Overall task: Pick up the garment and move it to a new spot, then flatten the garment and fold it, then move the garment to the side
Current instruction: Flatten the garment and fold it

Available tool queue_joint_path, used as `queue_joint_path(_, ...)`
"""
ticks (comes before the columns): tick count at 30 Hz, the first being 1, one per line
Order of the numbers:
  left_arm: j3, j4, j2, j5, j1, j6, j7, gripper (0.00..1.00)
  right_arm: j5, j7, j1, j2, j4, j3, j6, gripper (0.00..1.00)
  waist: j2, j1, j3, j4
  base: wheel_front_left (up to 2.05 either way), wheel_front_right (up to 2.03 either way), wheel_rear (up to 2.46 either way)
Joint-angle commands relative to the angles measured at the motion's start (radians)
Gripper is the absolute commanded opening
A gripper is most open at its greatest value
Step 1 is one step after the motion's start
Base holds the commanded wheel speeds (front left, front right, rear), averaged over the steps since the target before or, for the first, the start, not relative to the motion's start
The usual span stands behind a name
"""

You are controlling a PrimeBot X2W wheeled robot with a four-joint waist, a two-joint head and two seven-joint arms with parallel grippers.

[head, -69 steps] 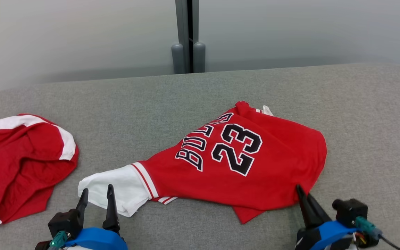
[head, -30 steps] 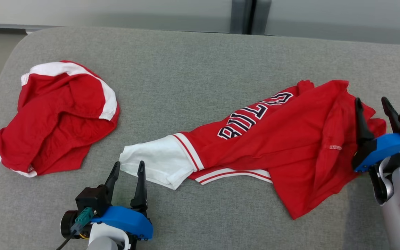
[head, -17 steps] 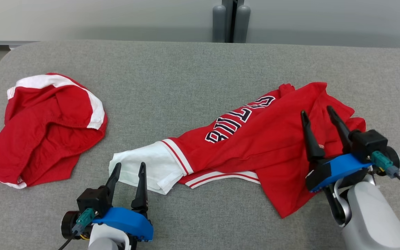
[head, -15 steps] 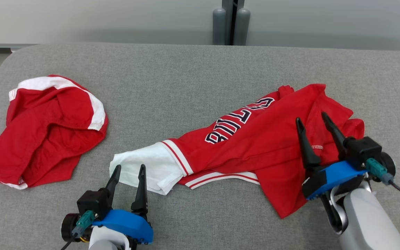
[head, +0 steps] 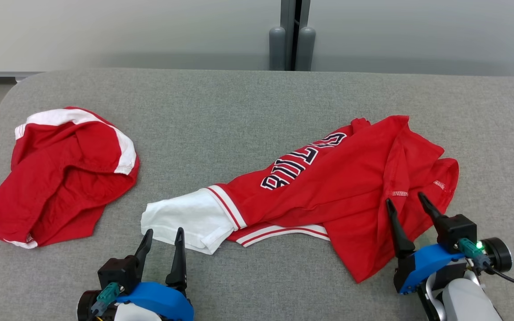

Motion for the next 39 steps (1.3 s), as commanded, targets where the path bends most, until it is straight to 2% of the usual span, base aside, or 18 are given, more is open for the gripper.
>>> queue_joint_path(1, 0.005, 0.003, 0.001, 0.002, 0.0, -0.004, -0.003, 1.0, -0.021, -0.001, -0.019, 0.004, 0.001, -0.006, 0.0, 1.0, 0.0, 0.0, -0.001, 0.001, 0.0, 0.0, 0.0)
queue_joint_path(7, 0.005, 0.006, 0.001, -0.006, 0.006, -0.005, -0.003, 1.0, -0.024, -0.001, -0.03, 0.003, -0.027, 0.031, 0.0, 1.0, 0.0, 0.0, -0.008, 0.006, 0.0, 0.0, 0.0)
queue_joint_path(16, 0.001, 0.008, 0.001, -0.031, 0.004, -0.001, -0.003, 1.0, -0.06, -0.001, -0.043, 0.003, 0.066, -0.008, 0.0, 1.0, 0.0, 0.0, 0.0, 0.014, 0.0, 0.0, 0.0)
queue_joint_path(17, 0.002, 0.008, 0.001, -0.032, 0.003, -0.001, -0.003, 1.0, -0.058, -0.001, -0.048, 0.003, 0.079, -0.019, 0.0, 0.96, 0.0, 0.0, 0.001, 0.013, 0.0, 0.0, 0.0)
queue_joint_path(19, 0.003, 0.008, 0.001, -0.036, 0.001, 0.0, -0.003, 1.0, -0.059, -0.001, -0.057, 0.003, 0.104, -0.04, 0.0, 0.69, 0.0, 0.0, 0.005, 0.012, 0.0, 0.0, 0.0)
queue_joint_path(20, 0.003, 0.008, 0.001, -0.036, -0.001, 0.0, -0.003, 1.0, -0.058, -0.001, -0.064, 0.004, 0.114, -0.047, 0.0, 0.49, 0.0, 0.0, 0.007, 0.012, 0.0, 0.0, 0.0)
queue_joint_path(21, 0.002, 0.009, 0.001, -0.038, -0.003, 0.0, -0.003, 1.0, -0.052, -0.001, -0.07, 0.003, 0.124, -0.054, 0.0, 0.34, 0.0, 0.0, 0.009, 0.012, 0.0, 0.0, 0.0)
queue_joint_path(22, 0.001, 0.009, 0.001, -0.039, -0.005, 0.0, -0.003, 1.0, -0.043, -0.001, -0.076, 0.003, 0.133, -0.056, 0.0, 0.06, 0.0, 0.0, 0.011, 0.012, 0.0, 0.0, 0.0)
queue_joint_path(23, 0.0, 0.008, 0.001, -0.04, -0.007, -0.001, -0.003, 1.0, -0.037, -0.001, -0.082, 0.003, 0.137, -0.053, 0.0, 0.0, 0.0, 0.0, 0.012, 0.012, 0.0, 0.0, 0.0)
queue_joint_path(30, -0.003, -0.001, 0.001, -0.034, -0.012, -0.007, -0.003, 1.0, -0.016, -0.001, -0.15, -0.005, 0.031, -0.04, 0.0, 0.0, 0.0, 0.0, 0.015, 0.011, 0.0, 0.0, 0.0)
queue_joint_path(34, -0.013, 0.005, 0.001, -0.032, -0.016, -0.012, -0.003, 1.0, -0.025, -0.001, -0.265, -0.068, -0.013, -0.047, 0.0, 0.0, 0.0, 0.0, 0.01, 0.026, 0.0, 0.0, 0.0)
queue_joint_path(39, -0.027, 0.013, 0.001, -0.036, -0.008, -0.014, -0.003, 1.0, -0.006, -0.001, -0.422, -0.149, -0.054, 0.016, 0.0, 0.0, 0.0, 0.0, -0.002, 0.062, 0.0, 0.0, 0.0)
